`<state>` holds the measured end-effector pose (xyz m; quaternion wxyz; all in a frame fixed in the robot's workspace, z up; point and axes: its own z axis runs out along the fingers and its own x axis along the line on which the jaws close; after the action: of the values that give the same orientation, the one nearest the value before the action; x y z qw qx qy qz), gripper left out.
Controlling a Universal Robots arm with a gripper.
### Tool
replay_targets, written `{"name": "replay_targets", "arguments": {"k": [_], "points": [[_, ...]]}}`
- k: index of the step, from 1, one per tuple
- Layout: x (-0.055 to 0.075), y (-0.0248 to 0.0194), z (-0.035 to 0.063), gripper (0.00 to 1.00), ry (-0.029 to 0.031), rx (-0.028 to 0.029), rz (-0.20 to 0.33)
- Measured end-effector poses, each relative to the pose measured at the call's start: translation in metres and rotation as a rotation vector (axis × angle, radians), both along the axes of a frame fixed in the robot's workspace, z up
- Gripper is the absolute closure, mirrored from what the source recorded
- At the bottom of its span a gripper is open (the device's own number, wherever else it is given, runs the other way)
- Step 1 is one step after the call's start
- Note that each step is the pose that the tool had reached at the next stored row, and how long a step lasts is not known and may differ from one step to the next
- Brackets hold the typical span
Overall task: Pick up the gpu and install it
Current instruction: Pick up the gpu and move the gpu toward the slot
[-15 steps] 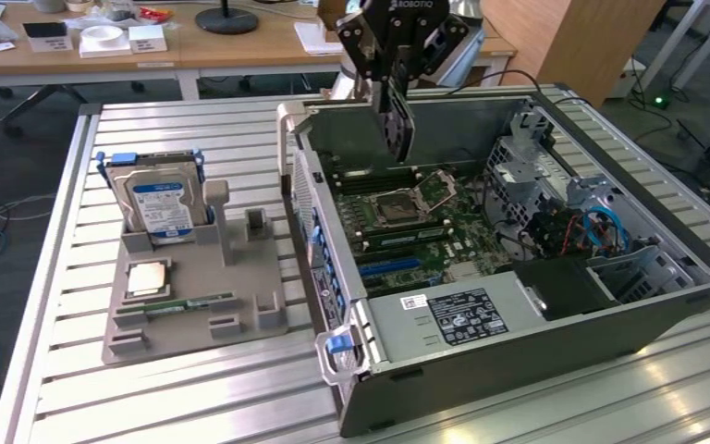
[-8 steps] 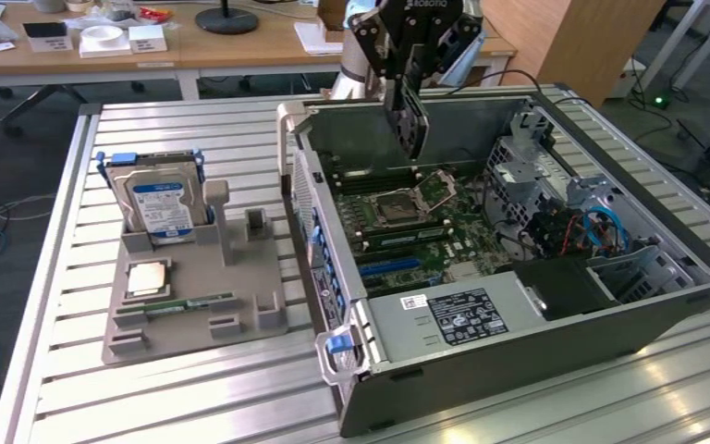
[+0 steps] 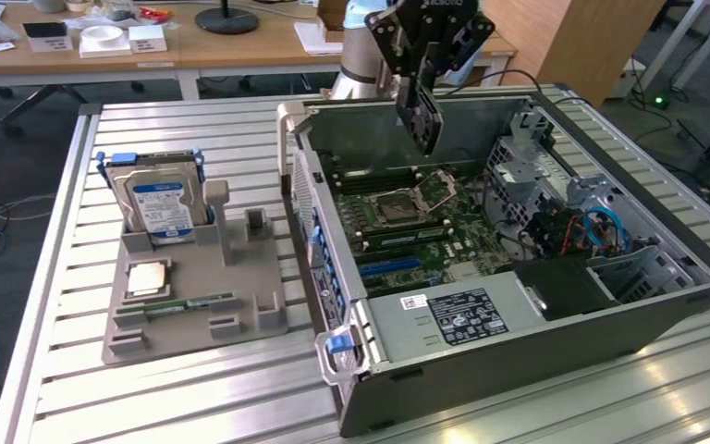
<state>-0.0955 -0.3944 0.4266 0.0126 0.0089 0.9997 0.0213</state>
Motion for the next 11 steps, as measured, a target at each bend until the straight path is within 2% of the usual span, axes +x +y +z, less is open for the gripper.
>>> {"name": "replay_targets", "arguments": {"k": [11], "points": [[0.022, 0.0063, 0.0000, 0.74, 0.0000, 0.0000, 0.003]]}}
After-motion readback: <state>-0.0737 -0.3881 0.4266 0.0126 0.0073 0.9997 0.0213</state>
